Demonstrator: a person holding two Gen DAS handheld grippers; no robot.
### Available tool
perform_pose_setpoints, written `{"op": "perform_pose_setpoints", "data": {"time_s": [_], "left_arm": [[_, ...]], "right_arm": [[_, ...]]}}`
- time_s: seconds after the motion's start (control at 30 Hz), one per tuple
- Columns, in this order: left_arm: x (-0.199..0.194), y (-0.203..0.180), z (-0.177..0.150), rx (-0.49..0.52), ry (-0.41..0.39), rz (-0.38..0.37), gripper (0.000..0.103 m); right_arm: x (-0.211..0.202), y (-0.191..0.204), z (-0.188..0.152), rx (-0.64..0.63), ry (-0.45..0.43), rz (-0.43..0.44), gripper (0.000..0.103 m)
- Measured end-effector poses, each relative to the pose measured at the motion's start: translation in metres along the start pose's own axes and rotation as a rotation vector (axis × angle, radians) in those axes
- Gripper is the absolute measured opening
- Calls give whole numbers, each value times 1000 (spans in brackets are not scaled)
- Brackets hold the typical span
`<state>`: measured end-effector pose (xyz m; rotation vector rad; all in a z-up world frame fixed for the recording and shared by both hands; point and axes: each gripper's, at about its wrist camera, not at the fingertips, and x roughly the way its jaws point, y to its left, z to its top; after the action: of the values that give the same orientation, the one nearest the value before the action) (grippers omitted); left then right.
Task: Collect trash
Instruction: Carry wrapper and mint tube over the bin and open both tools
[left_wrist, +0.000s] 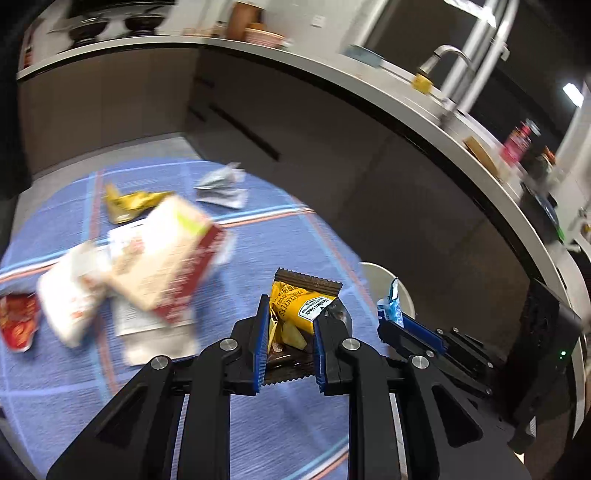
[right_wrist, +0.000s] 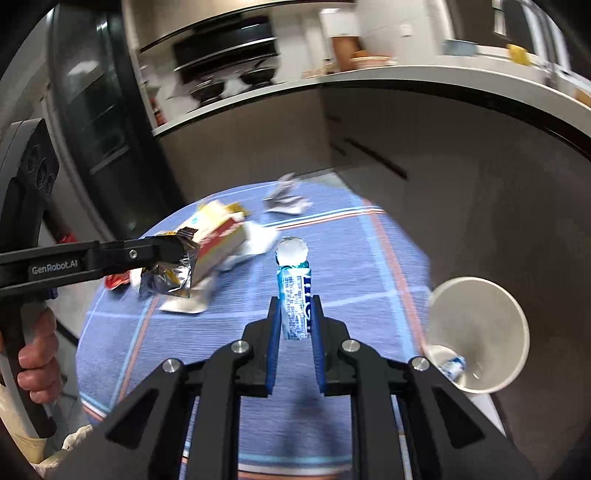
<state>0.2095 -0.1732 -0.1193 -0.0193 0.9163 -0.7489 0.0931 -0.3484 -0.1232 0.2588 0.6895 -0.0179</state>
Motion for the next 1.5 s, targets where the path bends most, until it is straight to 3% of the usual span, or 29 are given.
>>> {"op": "perform_pose_setpoints", "data": {"time_s": [0.4, 0.63, 0.83, 1.07, 1.3, 1.33, 1.37, 1.4, 1.43, 1.5], "left_arm": [[94, -105, 26, 162, 92, -127, 19], [155, -149, 27, 225, 187, -164, 19], [206, -171, 23, 273, 261, -142, 19], [245, -179, 18, 316, 295, -87, 22], [267, -178, 17, 324, 301, -38, 33], [270, -178, 19, 321, 299, -32, 39], [272, -178, 20, 318, 294, -27, 43], [273, -178, 22, 314, 283, -20, 54], [272, -178, 23, 310, 267, -11, 66], [268, -180, 26, 304, 229, 3, 73]], "right_arm": [[-21, -122, -31, 216, -23, -161, 17], [-9, -167, -58, 303, 15, -206, 17], [15, -194, -73, 318, 61, -215, 17], [41, -212, -79, 311, 101, -202, 18], [64, -218, -80, 290, 140, -203, 26], [66, -218, -81, 281, 146, -204, 29], [69, -217, -79, 270, 148, -204, 39], [70, -215, -79, 253, 147, -209, 48], [71, -214, -80, 243, 146, -212, 51], [71, -211, -80, 224, 143, -213, 54]]}}
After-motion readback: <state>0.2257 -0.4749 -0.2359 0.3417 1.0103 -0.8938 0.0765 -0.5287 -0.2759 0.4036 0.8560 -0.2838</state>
